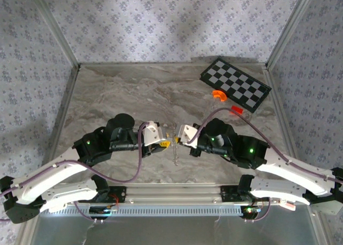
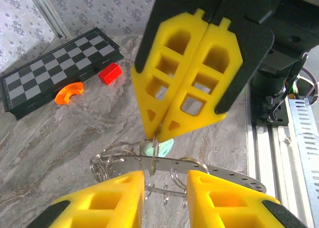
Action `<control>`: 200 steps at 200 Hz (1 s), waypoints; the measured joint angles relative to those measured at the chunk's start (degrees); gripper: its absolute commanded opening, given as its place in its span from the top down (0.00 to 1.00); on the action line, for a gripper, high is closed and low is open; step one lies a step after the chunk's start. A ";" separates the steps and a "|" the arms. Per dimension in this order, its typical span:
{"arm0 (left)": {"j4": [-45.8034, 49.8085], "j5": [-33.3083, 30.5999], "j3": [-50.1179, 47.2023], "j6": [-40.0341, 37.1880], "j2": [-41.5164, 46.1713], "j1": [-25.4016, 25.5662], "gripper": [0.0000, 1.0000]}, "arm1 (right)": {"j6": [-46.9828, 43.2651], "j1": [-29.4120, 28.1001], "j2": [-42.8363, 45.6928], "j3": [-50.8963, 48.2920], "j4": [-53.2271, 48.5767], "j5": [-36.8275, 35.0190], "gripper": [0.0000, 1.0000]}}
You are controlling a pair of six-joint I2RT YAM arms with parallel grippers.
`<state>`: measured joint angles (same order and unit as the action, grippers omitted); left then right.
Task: Put the keys on the keyring
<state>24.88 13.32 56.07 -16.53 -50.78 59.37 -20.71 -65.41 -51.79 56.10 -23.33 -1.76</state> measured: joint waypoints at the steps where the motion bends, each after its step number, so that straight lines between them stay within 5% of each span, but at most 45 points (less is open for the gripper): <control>1: -0.04 0.00 0.00 0.00 -0.02 0.00 0.72 | 0.00 0.00 0.00 0.00 -0.04 0.00 1.00; 94: -4.79 -0.96 -1.29 -0.61 -1.81 0.00 0.76 | -0.35 -0.15 -0.02 0.11 -0.92 0.24 1.00; 156: -5.68 -0.42 -1.92 -1.36 -2.60 0.04 1.00 | -0.35 -0.11 -0.02 0.11 -0.96 -0.22 1.00; 200: -8.46 -0.26 -3.89 -1.46 -0.98 0.04 1.00 | -0.31 -0.11 0.20 0.11 -0.61 0.02 0.95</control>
<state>16.43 13.06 52.18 -18.00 -51.77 59.42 -21.02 -65.52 -51.59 56.21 -23.94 -1.74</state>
